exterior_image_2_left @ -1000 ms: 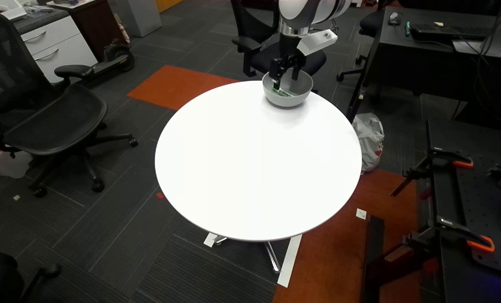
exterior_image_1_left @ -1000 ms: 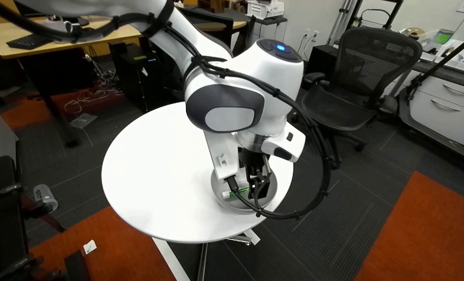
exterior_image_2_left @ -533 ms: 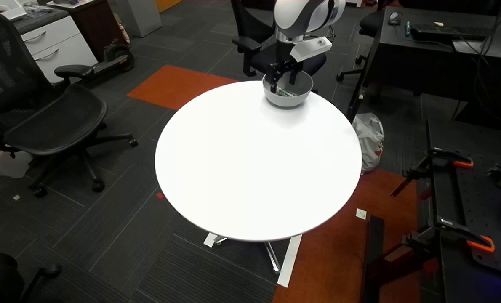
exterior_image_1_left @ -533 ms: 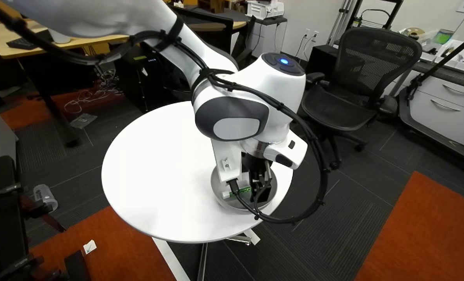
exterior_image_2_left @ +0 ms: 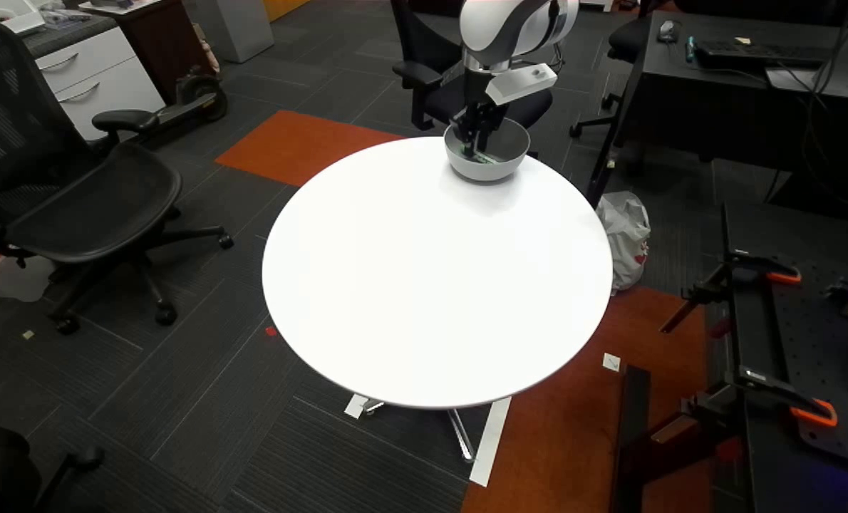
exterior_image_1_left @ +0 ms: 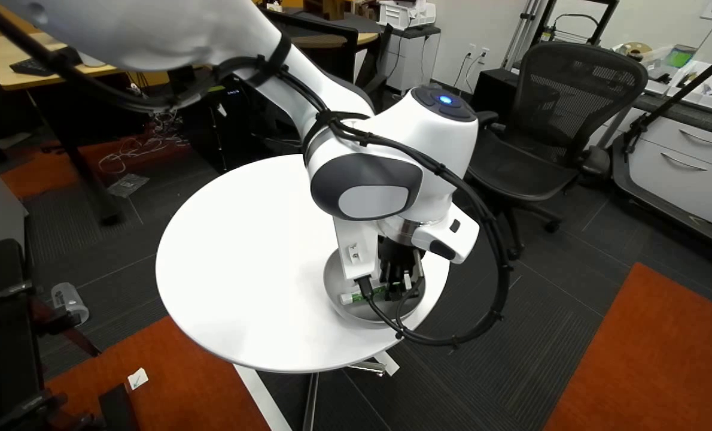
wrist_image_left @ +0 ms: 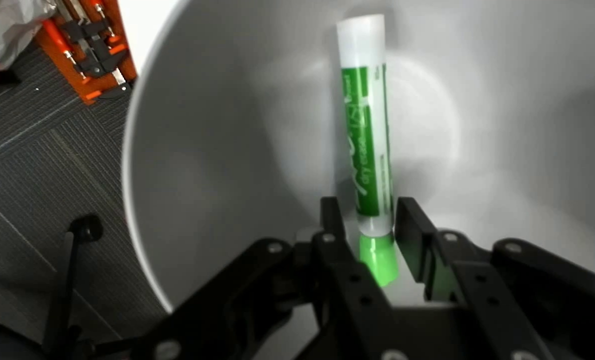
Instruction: Take the green marker out of the grey bowl
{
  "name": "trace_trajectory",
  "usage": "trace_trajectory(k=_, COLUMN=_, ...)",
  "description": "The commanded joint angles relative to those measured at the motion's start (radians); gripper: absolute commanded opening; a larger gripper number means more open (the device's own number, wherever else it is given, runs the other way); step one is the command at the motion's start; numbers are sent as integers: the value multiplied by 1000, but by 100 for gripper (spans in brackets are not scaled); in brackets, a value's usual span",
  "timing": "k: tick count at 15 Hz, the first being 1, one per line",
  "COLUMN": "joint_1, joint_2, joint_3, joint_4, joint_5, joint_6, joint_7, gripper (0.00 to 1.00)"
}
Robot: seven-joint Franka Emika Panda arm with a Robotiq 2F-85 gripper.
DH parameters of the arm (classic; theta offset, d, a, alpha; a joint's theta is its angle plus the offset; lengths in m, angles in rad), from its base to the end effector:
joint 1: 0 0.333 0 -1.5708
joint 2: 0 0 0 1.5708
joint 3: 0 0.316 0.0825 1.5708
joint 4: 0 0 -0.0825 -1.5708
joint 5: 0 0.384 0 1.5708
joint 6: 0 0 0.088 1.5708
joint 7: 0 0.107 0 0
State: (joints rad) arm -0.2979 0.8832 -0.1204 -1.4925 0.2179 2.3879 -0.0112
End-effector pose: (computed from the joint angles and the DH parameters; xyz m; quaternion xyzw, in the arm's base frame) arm 0.6573 -0.2749 0.1476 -0.9659 0.2570 -0.0168 0.0260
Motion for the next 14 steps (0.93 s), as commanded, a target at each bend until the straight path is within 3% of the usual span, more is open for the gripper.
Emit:
trace_trajectory(k=1, joint_1=-8, joint_2=18, joint_3=0, joint_4=49, joint_5=-13, joint_6=-51, joint_7=34, gripper=4)
trace_trajectory(k=2, joint_1=-10, joint_2=18, joint_3=0, joint_4=50, joint_5=-13, joint_6=-54, joint_7=33, gripper=1)
trace_trajectory(k=7, joint_1=15, joint_2=-58, joint_3=-14, joint_4=-31, joint_5=-29, joint_6=-6, joint_7=37, gripper=5)
trace_trajectory(k=14, joint_1=100, joint_2=-230, joint_3=-42, joint_4=-176, joint_5=-121, joint_6=61, joint_7=69, gripper=5)
